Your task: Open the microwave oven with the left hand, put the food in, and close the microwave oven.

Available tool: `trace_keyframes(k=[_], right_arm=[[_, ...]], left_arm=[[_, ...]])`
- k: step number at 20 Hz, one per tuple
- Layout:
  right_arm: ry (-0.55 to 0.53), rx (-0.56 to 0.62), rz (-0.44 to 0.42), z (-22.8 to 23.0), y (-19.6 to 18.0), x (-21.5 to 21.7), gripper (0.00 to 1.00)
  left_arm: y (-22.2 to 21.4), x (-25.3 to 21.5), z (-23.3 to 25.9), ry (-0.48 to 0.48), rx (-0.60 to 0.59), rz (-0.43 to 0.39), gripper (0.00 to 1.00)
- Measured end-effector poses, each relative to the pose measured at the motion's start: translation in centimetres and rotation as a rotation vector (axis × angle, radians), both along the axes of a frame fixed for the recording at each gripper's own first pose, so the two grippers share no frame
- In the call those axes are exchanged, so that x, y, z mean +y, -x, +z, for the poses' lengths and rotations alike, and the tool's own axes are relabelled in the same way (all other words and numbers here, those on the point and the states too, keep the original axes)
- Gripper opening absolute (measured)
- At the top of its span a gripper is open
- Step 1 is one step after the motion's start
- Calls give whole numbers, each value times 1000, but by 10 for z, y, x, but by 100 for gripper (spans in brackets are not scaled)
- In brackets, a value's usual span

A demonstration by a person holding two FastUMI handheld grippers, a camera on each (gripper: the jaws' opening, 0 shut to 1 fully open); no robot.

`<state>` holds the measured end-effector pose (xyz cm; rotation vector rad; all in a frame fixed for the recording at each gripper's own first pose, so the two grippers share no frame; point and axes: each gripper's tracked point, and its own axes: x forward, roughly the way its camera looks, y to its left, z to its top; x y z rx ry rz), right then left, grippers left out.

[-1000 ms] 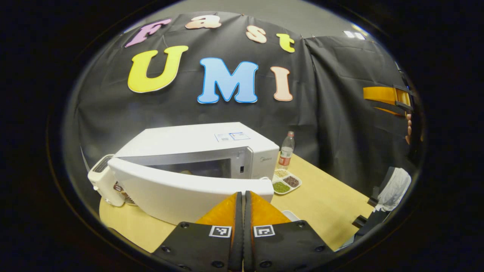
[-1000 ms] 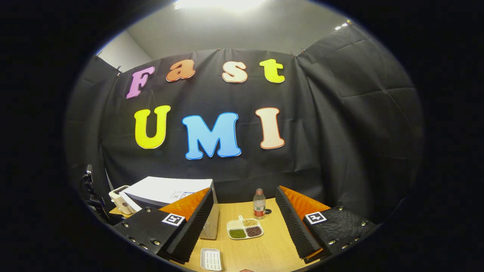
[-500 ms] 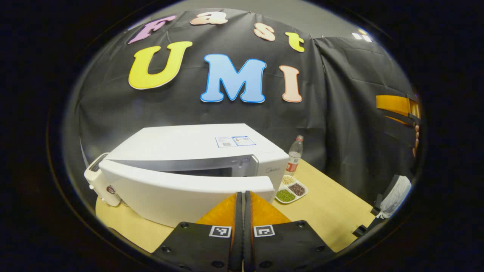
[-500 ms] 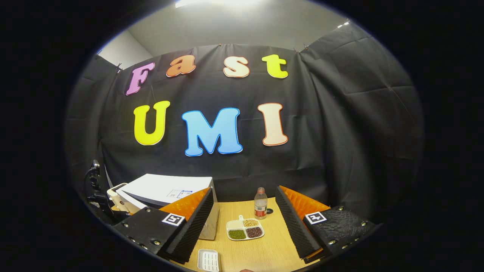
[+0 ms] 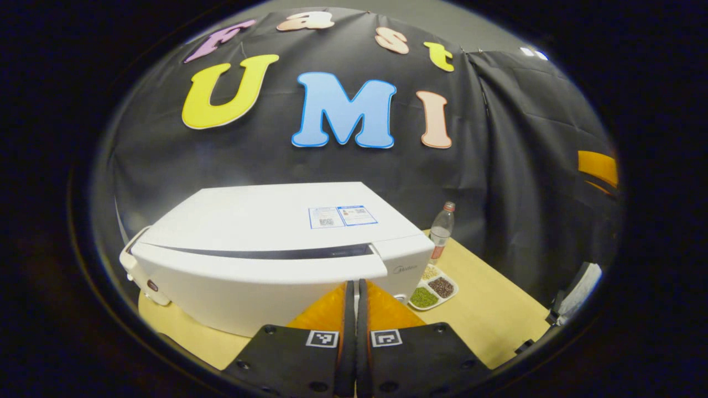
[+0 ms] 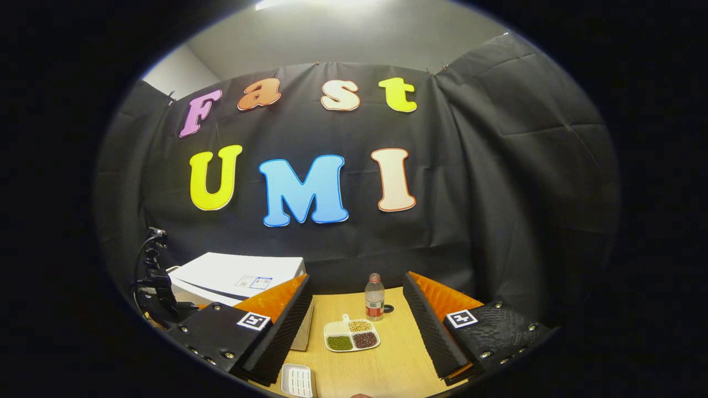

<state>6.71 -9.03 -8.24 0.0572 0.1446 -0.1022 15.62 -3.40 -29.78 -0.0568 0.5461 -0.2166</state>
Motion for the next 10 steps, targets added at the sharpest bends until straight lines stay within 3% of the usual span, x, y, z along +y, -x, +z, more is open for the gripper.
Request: trace_keyframes(k=[10], right_arm=[[-19,12,-6,-9,-8,-4,100]], left_arm=[[-6,4,-2,21,-7,23,7]])
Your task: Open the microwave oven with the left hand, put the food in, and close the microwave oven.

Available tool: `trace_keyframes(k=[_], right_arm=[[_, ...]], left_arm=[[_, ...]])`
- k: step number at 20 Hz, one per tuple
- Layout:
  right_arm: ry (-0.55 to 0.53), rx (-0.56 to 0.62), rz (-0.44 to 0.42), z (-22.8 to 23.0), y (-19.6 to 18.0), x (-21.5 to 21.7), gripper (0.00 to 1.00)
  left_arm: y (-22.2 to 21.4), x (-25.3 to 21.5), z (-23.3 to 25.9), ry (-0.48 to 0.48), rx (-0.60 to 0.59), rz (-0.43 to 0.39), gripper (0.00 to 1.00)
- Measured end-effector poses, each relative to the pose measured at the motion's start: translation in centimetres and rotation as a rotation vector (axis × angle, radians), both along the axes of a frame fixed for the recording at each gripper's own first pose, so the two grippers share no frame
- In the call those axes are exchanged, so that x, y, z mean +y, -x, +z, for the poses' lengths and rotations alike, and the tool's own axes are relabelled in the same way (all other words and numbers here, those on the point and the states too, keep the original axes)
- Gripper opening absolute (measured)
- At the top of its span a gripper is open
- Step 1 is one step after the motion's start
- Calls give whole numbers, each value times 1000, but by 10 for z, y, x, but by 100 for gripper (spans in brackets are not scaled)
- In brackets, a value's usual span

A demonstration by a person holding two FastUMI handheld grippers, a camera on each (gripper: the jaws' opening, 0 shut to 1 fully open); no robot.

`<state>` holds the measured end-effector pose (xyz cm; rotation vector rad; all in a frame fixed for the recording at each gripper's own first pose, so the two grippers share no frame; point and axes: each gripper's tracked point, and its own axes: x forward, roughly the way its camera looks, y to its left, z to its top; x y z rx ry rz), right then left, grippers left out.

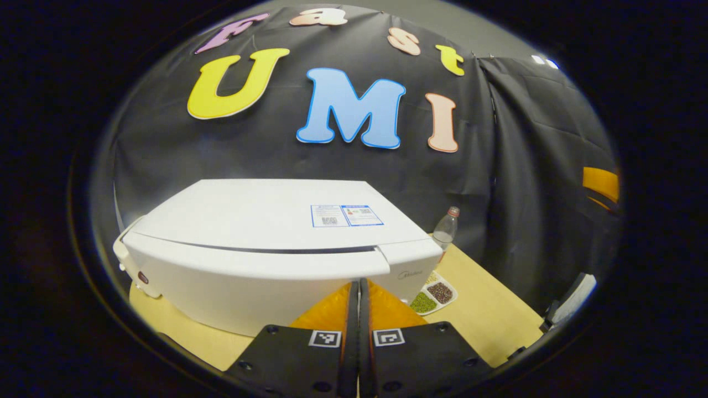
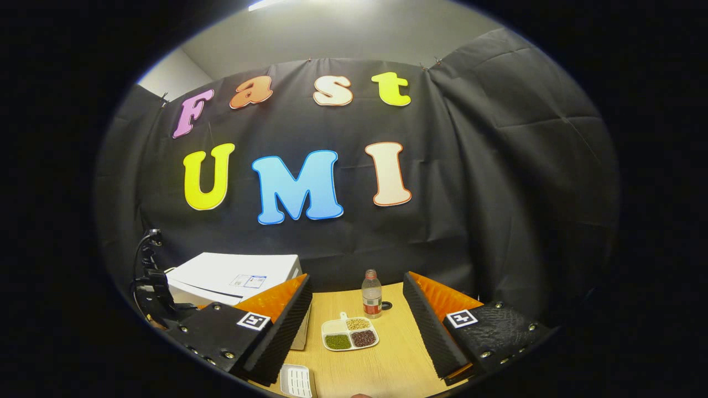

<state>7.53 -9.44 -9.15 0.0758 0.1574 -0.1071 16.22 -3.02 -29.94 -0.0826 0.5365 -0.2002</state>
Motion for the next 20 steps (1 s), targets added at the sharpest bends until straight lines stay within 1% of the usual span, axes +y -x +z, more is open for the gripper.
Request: trace_keyframes(k=[2,3,4,5,6,7,8,9,10,11,12,13,14,17,18,19,20], right_arm=[[12,-5,7,1,-2,1,100],[17,-3,10,1,-2,2,100],[17,-3,14,0,-3,3,100],[17,-1,16,0,-3,4,100],[16,-1,17,-1,-3,3,100],[15,-1,18,0,-3,4,100],[15,0,20,-1,-3,5,100],[18,1,22,0,-3,6,100],[21,1,23,0,-2,6,100],[25,1,22,1,-1,5,100],[31,-3,19,2,1,4,100],[38,-11,10,5,2,1,100],[41,-12,3,6,3,-1,99],[35,-8,3,5,4,2,100],[30,-7,9,6,4,6,100],[28,-12,14,9,2,10,100],[26,-20,22,13,1,16,100]], left_arm=[[0,0,0,-10,-4,0,7],[0,0,1,-9,-5,1,11],[0,0,0,-10,-7,0,3],[0,1,1,-12,-8,-2,11],[0,0,1,-11,-10,-2,7],[-1,1,1,-9,-12,0,11],[-2,1,1,-7,-14,1,7],[-6,1,0,-3,-18,5,7],[-11,7,-3,-23,-17,26,7],[-6,3,-7,-4,12,27,7],[-8,4,-6,-10,-5,27,7],[-8,4,-5,-18,-8,21,10],[-9,5,-6,-16,-11,21,7],[-8,5,-5,-16,-10,14,7],[-7,9,-2,-29,-16,25,11],[-6,14,7,-38,-31,38,7],[-3,17,22,-37,-58,43,8]])
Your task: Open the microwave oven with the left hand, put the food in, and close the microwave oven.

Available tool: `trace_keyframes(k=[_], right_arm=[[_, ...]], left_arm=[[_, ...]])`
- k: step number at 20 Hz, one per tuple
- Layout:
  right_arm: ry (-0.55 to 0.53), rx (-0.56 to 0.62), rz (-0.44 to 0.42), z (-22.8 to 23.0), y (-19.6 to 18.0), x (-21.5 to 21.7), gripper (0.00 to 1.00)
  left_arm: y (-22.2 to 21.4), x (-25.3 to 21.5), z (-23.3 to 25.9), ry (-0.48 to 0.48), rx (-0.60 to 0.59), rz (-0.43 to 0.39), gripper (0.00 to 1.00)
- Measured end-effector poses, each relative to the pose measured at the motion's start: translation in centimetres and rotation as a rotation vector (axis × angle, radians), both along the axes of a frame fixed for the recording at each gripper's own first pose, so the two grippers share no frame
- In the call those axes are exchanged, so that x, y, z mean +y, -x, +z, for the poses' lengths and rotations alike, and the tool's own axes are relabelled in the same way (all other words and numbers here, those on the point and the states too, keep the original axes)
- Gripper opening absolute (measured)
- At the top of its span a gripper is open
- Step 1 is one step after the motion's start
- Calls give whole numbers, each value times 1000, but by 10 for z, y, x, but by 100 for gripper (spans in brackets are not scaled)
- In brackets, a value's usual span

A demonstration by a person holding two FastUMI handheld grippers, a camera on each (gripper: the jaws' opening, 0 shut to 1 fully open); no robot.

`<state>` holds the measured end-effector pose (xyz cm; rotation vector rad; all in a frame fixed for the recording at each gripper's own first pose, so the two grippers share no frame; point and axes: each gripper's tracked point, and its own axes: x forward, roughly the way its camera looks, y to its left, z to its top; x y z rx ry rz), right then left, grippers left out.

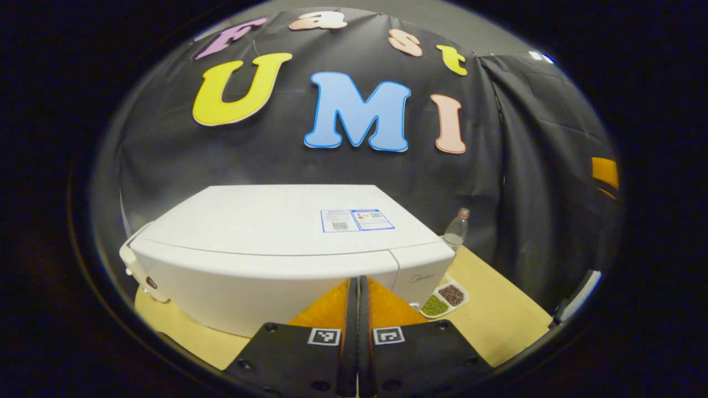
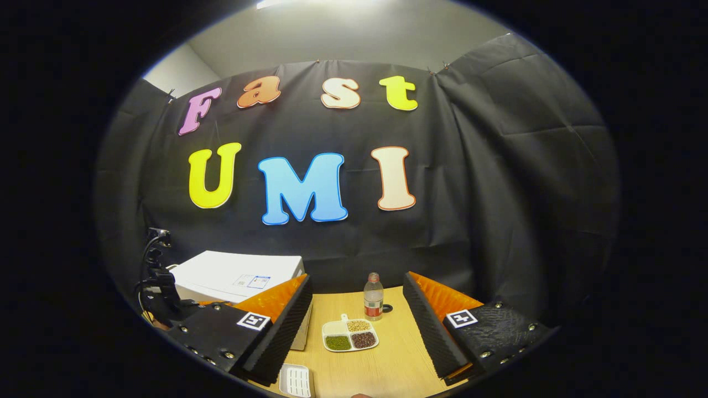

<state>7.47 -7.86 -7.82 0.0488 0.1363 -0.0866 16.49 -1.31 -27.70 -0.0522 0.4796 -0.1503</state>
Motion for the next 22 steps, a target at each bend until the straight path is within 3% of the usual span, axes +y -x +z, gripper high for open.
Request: trace_keyframes(k=[5,6,10,14,22], right_arm=[[-15,-62,59,34,-5,42,99],[-18,-72,72,40,-4,52,99],[-22,-109,116,61,3,89,99],[-18,-129,140,73,19,118,100],[2,-161,139,93,47,157,100]], left_arm=[[26,43,123,-31,-211,40,7],[40,50,150,-14,-251,49,14],[84,92,234,-32,-398,114,98],[117,122,279,-46,-460,148,96],[151,161,308,-36,-492,161,96]])
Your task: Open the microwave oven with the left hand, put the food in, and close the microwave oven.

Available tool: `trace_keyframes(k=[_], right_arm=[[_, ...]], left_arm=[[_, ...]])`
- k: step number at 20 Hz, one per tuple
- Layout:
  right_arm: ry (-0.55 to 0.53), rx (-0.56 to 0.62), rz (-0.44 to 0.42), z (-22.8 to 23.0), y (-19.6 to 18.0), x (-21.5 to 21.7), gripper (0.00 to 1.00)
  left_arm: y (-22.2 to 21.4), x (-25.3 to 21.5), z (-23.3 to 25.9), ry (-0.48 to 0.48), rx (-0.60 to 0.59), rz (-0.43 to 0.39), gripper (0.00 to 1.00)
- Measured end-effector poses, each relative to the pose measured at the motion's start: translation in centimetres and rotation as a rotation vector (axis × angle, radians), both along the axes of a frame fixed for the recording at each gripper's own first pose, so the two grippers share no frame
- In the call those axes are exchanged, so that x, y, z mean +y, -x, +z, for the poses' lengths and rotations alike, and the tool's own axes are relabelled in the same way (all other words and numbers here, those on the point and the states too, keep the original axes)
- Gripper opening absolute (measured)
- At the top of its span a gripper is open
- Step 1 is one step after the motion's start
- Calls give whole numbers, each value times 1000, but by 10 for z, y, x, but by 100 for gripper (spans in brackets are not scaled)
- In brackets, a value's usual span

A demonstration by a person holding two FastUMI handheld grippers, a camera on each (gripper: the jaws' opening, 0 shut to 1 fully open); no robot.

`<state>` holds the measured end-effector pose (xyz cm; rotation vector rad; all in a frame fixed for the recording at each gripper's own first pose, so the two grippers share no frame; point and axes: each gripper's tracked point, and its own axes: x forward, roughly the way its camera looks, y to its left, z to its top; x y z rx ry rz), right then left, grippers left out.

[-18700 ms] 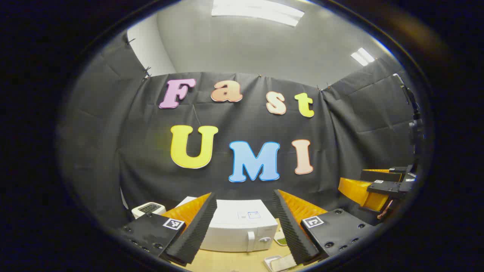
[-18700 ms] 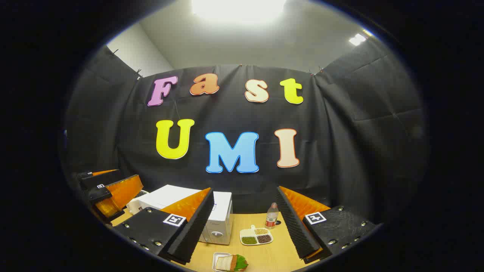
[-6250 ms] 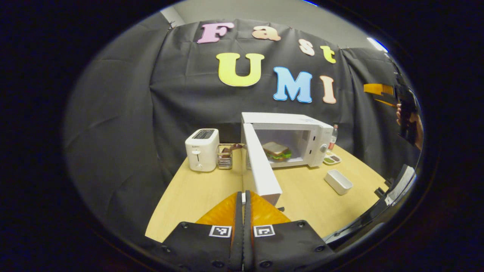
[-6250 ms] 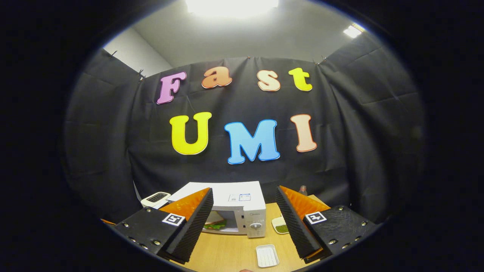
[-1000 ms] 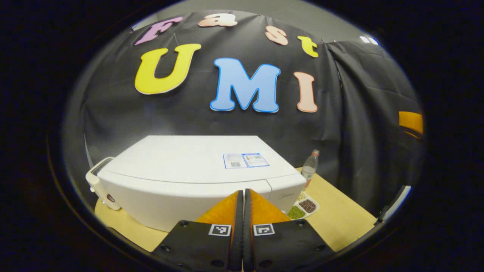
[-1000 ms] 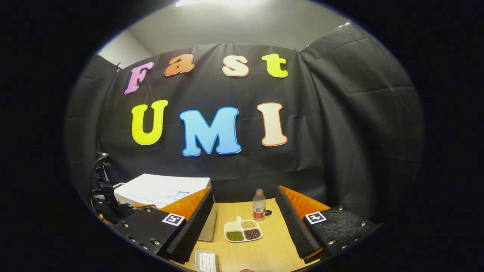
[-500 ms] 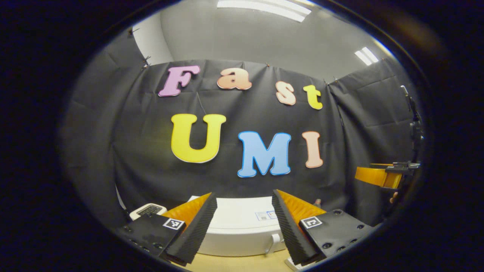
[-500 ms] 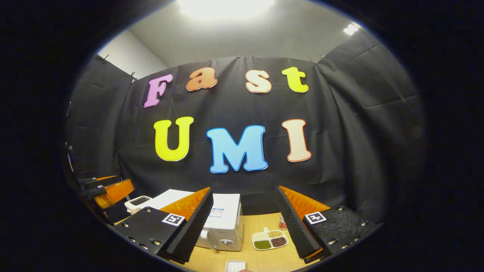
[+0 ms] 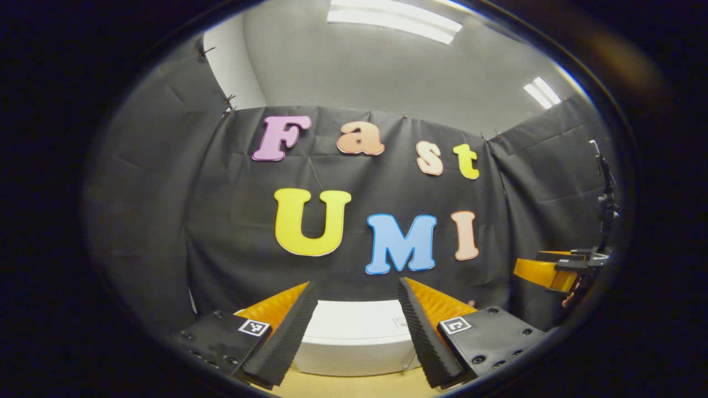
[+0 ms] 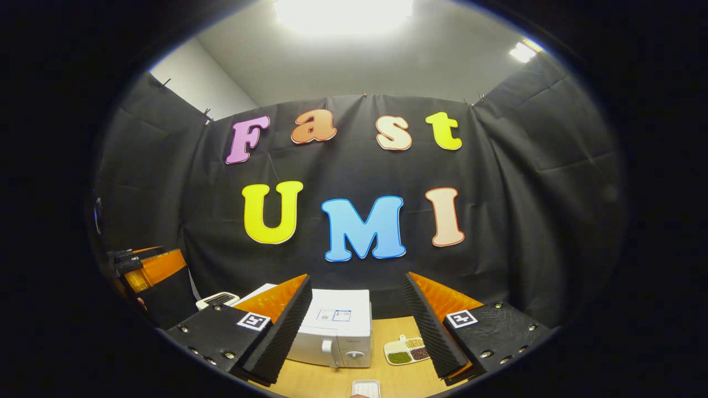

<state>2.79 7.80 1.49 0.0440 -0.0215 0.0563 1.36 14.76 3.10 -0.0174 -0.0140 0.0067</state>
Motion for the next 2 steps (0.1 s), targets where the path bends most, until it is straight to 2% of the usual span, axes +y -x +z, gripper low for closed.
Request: trace_keyframes(k=[2], right_arm=[[4,2,-3,2,5,7,100]], left_arm=[[3,4,10,2,-9,-6,96]])
